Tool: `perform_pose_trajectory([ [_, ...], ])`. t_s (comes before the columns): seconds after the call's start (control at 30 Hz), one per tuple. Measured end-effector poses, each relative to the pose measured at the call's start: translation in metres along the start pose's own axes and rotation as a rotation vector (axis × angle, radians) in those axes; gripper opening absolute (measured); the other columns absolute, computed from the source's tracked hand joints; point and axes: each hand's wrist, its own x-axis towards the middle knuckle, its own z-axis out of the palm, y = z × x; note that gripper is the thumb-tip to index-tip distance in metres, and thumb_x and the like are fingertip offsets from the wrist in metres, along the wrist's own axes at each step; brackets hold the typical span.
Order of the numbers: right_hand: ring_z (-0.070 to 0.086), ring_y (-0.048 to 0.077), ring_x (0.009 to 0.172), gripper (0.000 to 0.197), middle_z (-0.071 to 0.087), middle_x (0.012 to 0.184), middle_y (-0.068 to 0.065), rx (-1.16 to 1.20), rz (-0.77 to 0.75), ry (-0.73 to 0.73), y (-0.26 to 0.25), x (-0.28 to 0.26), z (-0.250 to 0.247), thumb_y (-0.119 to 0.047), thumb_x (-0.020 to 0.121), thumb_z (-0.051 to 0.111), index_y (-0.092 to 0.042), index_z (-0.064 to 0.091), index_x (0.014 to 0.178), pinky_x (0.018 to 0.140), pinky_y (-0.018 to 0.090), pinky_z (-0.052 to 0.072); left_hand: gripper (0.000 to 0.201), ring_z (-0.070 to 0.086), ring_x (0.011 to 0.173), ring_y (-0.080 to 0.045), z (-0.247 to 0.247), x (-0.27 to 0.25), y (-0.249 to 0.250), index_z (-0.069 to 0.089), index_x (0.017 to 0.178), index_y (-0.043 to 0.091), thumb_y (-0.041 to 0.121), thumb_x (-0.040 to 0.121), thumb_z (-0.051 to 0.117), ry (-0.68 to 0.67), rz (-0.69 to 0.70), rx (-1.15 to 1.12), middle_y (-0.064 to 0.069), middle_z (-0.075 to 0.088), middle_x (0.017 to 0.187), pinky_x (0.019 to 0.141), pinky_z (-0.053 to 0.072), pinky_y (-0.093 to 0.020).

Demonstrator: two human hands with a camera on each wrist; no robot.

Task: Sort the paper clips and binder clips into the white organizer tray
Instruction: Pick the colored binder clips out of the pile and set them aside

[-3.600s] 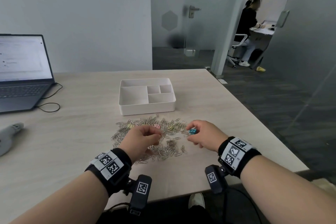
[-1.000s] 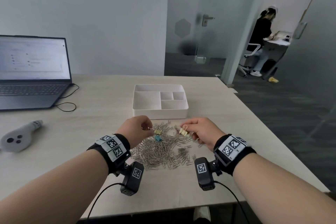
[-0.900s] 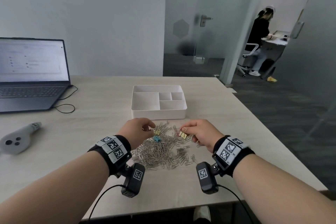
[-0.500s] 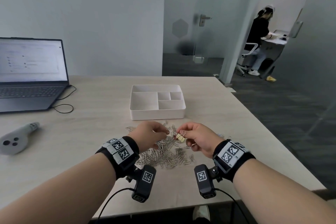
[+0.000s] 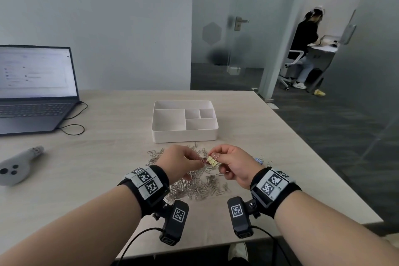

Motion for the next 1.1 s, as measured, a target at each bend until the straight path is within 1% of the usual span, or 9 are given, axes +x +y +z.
perform_pose_trajectory([
  [0.17, 0.04, 0.009, 0.045, 0.017, 0.064, 0.07, -0.002, -0.069, 0.007, -0.043, 0.0, -0.004, -0.004, -0.008, 0.098, 0.058, -0.016, 0.067, 0.085, 0.041, 0.017, 0.017, 0.008, 0.064, 0.048, -0.01, -0.002, 0.0, -0.001, 0.072, 0.08, 0.021, 0.025, 0.082, 0.079, 0.031, 0.034, 0.081, 0.001, 0.073, 0.078, 0.046, 0.047, -0.017],
  [0.33, 0.039, 0.009, 0.045, 0.021, 0.059, 0.063, -0.004, -0.083, 0.067, -0.155, 0.0, -0.01, -0.008, -0.005, 0.099, 0.053, -0.015, 0.065, 0.085, 0.043, 0.019, 0.015, 0.008, 0.063, 0.046, -0.006, 0.001, -0.001, 0.001, 0.072, 0.079, 0.023, 0.023, 0.083, 0.078, 0.015, 0.063, 0.133, 0.001, 0.072, 0.077, 0.046, 0.047, -0.014],
  [0.53, 0.038, 0.01, 0.046, 0.024, 0.055, 0.063, -0.002, -0.1, 0.074, -0.238, 0.001, -0.013, -0.009, -0.002, 0.099, 0.052, -0.015, 0.065, 0.083, 0.043, 0.017, 0.016, 0.007, 0.062, 0.046, -0.006, 0.001, 0.002, -0.003, 0.072, 0.078, 0.024, 0.024, 0.083, 0.077, 0.018, 0.061, 0.167, 0.0, 0.072, 0.079, 0.046, 0.05, -0.018],
  [0.67, 0.041, 0.009, 0.045, 0.014, 0.059, 0.067, 0.0, -0.289, 0.064, -0.115, 0.004, -0.011, -0.012, -0.006, 0.095, 0.06, -0.014, 0.068, 0.087, 0.043, 0.02, 0.018, 0.007, 0.069, 0.051, -0.017, -0.005, 0.008, -0.007, 0.073, 0.08, 0.023, 0.028, 0.083, 0.076, 0.039, 0.02, 0.238, 0.002, 0.073, 0.078, 0.059, 0.062, -0.034],
  [0.73, 0.042, 0.008, 0.045, 0.009, 0.058, 0.07, 0.001, -0.357, 0.076, -0.059, 0.007, -0.01, -0.014, -0.007, 0.094, 0.063, -0.013, 0.069, 0.091, 0.042, 0.021, 0.019, 0.007, 0.067, 0.049, -0.015, -0.008, 0.009, -0.01, 0.072, 0.08, 0.024, 0.028, 0.083, 0.076, 0.05, -0.001, 0.252, 0.003, 0.073, 0.08, 0.052, 0.058, -0.029],
  [0.83, 0.043, 0.008, 0.045, 0.008, 0.058, 0.069, 0.001, -0.326, 0.088, -0.039, 0.01, -0.009, -0.018, -0.008, 0.095, 0.063, -0.012, 0.069, 0.092, 0.042, 0.021, 0.019, 0.005, 0.064, 0.045, -0.009, -0.013, 0.01, -0.014, 0.072, 0.082, 0.025, 0.027, 0.084, 0.076, 0.075, -0.025, 0.251, 0.005, 0.073, 0.083, 0.044, 0.05, -0.021],
  [0.93, 0.043, 0.009, 0.044, 0.011, 0.059, 0.069, 0.001, -0.328, 0.078, -0.019, 0.011, -0.01, -0.021, -0.008, 0.094, 0.062, -0.013, 0.071, 0.091, 0.042, 0.02, 0.019, 0.003, 0.066, 0.048, -0.012, -0.016, 0.01, -0.016, 0.073, 0.085, 0.026, 0.023, 0.087, 0.073, 0.076, -0.025, 0.242, 0.006, 0.072, 0.085, 0.057, 0.061, -0.033],
  [0.97, 0.043, 0.009, 0.044, 0.011, 0.061, 0.07, 0.001, -0.335, 0.074, -0.004, 0.011, -0.01, -0.024, -0.008, 0.094, 0.063, -0.014, 0.071, 0.09, 0.042, 0.02, 0.019, 0.005, 0.067, 0.05, -0.013, -0.017, 0.01, -0.017, 0.072, 0.085, 0.027, 0.022, 0.088, 0.071, 0.082, -0.023, 0.245, 0.006, 0.072, 0.086, 0.059, 0.061, -0.033],
  [1.1, 0.044, 0.009, 0.043, 0.007, 0.064, 0.07, 0.002, -0.417, 0.046, 0.135, 0.006, -0.012, -0.046, -0.009, 0.092, 0.064, -0.011, 0.07, 0.09, 0.036, 0.017, 0.024, 0.007, 0.067, 0.054, -0.013, -0.016, 0.009, -0.013, 0.07, 0.086, 0.027, 0.021, 0.09, 0.07, 0.086, -0.008, 0.221, 0.006, 0.07, 0.091, 0.045, 0.047, -0.015],
])
